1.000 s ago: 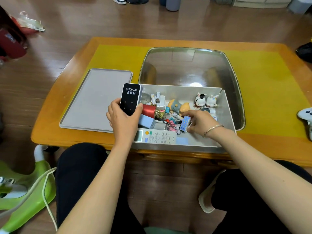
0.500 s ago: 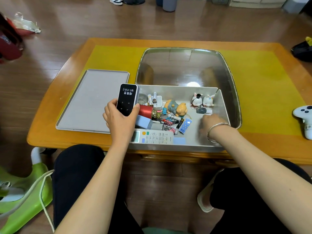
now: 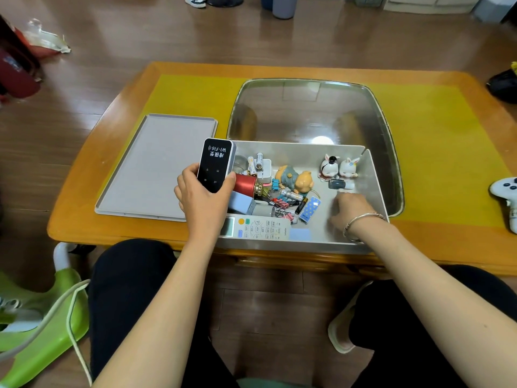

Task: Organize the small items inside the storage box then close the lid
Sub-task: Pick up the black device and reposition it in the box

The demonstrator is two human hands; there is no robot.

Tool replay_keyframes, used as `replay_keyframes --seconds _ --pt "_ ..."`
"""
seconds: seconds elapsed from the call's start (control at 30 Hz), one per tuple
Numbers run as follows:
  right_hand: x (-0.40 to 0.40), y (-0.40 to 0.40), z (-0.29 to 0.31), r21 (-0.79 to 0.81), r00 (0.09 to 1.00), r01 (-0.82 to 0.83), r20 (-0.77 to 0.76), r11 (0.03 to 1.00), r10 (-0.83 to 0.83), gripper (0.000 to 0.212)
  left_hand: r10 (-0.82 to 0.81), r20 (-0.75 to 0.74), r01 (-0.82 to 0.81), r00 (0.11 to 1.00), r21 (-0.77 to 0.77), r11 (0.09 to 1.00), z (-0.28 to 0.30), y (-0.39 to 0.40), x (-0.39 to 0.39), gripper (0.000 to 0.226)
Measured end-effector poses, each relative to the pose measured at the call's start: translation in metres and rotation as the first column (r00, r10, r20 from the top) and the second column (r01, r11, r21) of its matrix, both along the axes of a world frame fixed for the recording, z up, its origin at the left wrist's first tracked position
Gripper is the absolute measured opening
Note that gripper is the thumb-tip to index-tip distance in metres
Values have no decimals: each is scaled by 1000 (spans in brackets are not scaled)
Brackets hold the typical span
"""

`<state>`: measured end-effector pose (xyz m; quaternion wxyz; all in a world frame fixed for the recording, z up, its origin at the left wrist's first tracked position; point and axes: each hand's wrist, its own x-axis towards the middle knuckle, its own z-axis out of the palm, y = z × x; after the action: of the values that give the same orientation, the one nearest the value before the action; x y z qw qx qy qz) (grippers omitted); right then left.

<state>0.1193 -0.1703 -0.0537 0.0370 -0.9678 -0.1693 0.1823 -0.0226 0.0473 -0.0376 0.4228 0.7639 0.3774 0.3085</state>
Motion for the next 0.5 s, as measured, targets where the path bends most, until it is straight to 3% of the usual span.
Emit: replay_keyframes --seconds 0.17,0.33,0.4,0.5 --pt "-3 10 3 242 985 -112 -103 964 140 40 -2 3 2 1000 -3 1000 0 0 0 59" --pt "20 22 17 410 996 -75 67 909 52 18 3 -4 -3 1000 6 1000 -1 0 0 59" --pt "30 34 22 330 983 -165 130 930 129 33 4 -8 -4 1000 12 1000 -1 1 0 59" --pt "39 52 23 75 932 -331 183 941 313 49 5 -8 -5 1000 10 1000 -1 2 0 59"
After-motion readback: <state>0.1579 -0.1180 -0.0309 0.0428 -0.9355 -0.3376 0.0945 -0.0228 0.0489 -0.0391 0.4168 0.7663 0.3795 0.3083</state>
